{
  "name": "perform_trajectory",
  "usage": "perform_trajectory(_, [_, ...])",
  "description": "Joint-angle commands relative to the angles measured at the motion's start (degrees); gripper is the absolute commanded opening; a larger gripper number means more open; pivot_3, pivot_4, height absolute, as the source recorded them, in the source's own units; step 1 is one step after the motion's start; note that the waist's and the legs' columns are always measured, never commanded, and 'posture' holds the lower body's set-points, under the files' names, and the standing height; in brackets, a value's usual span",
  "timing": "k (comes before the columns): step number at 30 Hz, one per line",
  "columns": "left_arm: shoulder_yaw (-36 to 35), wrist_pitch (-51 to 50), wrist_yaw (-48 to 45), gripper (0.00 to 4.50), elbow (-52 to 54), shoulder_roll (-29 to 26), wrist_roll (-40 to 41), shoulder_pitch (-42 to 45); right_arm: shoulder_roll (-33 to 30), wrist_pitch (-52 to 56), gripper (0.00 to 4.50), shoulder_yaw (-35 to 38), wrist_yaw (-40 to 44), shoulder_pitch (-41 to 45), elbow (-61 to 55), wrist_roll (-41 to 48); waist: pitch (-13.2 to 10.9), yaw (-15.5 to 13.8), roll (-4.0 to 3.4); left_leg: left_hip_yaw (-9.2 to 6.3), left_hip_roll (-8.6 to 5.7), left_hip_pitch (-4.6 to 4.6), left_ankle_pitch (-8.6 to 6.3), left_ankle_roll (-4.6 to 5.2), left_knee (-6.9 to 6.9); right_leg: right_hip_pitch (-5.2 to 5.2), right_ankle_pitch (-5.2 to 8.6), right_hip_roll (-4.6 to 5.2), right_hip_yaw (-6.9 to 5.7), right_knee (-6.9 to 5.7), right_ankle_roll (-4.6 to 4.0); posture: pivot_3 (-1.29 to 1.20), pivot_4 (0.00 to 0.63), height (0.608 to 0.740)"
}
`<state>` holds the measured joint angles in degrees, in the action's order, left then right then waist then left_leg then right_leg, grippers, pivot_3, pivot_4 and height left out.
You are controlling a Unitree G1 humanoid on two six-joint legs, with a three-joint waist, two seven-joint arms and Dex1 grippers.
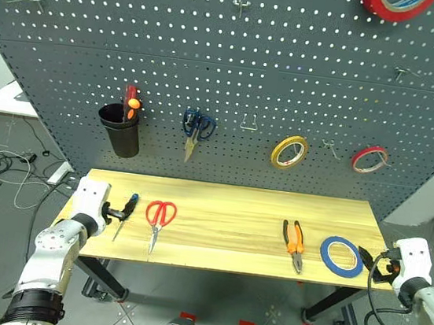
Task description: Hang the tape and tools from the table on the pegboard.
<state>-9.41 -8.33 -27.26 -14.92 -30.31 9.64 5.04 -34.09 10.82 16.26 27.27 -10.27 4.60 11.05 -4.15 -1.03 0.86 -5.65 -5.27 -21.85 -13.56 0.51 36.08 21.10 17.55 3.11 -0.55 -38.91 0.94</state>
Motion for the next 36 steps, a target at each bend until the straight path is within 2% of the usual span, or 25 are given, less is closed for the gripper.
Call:
perform_trajectory(1, [8.4, 0.42, -7.03, 4.48, 6.64, -0.82, -3.05, 1.32, -0.16, 7.65, 4.5, -4.0, -0.7, -3.15, -13.9, -1.77, -0.53, 0.42, -0.11, 0.0, 0.01, -0.06, 0.0, 0.0, 0.01, 0.04, 0.0, 0.0, -0.01, 0.0, -0.01, -0.1, 0.129, 0.74])
perform_trajectory(5, [13.57, -0.04, -15.3, 4.48, 10.5, -1.54, -1.47, 2.5, -0.21, 15.58, 4.5, -5.63, -1.13, -5.39, -22.64, -1.42, -2.95, 1.33, -0.35, 0.02, 0.02, -0.06, 0.01, 0.01, 0.04, 0.02, 0.02, 0.02, -0.01, 0.04, 0.0, -0.15, 0.196, 0.74])
perform_trajectory(7, [16.14, -1.32, -19.41, 4.48, 11.85, -1.31, -0.5, 3.98, -0.65, 18.26, 4.5, -6.31, -1.44, -4.94, -24.18, -2.21, -4.26, 1.84, -0.31, 0.02, 0.04, -0.1, 0.01, 0.01, 0.04, 0.05, 0.04, 0.01, -0.03, 0.03, -0.02, -0.16, 0.208, 0.74])
perform_trajectory(8, [17.62, -1.29, -21.05, 4.48, 11.7, -0.73, -0.65, 5.59, -1.02, 19.27, 4.5, -6.75, -1.0, -4.24, -24.43, -2.22, -4.79, 2.1, -0.26, 0.02, 0.05, -0.13, 0.01, 0.01, 0.04, 0.08, 0.03, 0.01, -0.05, 0.03, -0.05, -0.17, 0.239, 0.74])
perform_trajectory(12, [21.58, -3.13, -27.59, 4.48, 11.11, 0.53, 0.33, 10.33, -1.56, 24.27, 4.5, -7.46, -0.75, -1.1, -23.67, -1.78, -7.26, 3.16, 0.1, 0.04, 0.05, -0.35, 0.01, 0.03, 0.03, 0.24, 0.01, 0.01, -0.09, 0.08, -0.06, -0.19, 0.286, 0.74])
perform_trajectory(18, [26.67, 1.77, -35.05, 4.48, 8.06, 1.91, -1.18, 16.11, -3.46, 28.32, 4.5, -12.36, 0.08, 6.84, -17.29, -4.63, -9.8, 5.03, 0.31, 0.07, 0.05, -0.72, -0.06, 0.14, 0.1, 0.52, -0.02, 0.01, -0.11, 0.06, -0.06, -0.2, 0.321, 0.74])
perform_trajectory(24, [31.84, 8.46, -36.71, 4.48, 3.82, 5.44, -5.74, 20.09, -3.57, 24.13, 4.5, -18.31, 1.14, 17.82, -0.03, -9.36, -11.47, 6.07, 0.51, 0.14, 0.08, -1.0, -0.09, 0.21, 0.24, 0.7, 0.0, 0.0, -0.16, 0.05, -0.06, -0.2, 0.338, 0.74])
perform_trajectory(31, [32.5, 10.84, -36.4, 4.48, 3.72, 6.4, -7.28, 20.04, -3.04, 17.86, 4.5, -21.46, 3.08, 25.93, 12.87, -11.99, -12.75, 6.16, 0.57, 0.17, 0.09, -1.07, -0.13, 0.27, 0.51, 0.74, -0.01, 0.01, -0.15, -0.06, -0.04, -0.18, 0.346, 0.74])
perform_trajectory(35, [32.26, 10.45, -36.14, 4.48, 4.03, 6.83, -7.34, 20.18, -3.25, 15.72, 4.5, -23.83, 7.86, 31.92, 22.58, -13.04, -13.06, 6.17, 0.68, 0.19, 0.08, -1.09, -0.14, 0.29, 0.66, 0.71, -0.07, 0.0, -0.13, -0.07, 0.06, -0.17, 0.345, 0.74])
perform_trajectory(36, [32.16, 10.42, -36.19, 4.5, 4.17, 6.8, -7.31, 20.11, -3.35, 15.45, 4.32, -24.37, 9.35, 33.3, 24.7, -13.24, -13.12, 6.18, 0.75, 0.17, 0.08, -1.09, -0.14, 0.29, 0.69, 0.69, -0.08, 0.0, -0.14, -0.07, 0.08, -0.17, 0.345, 0.74])
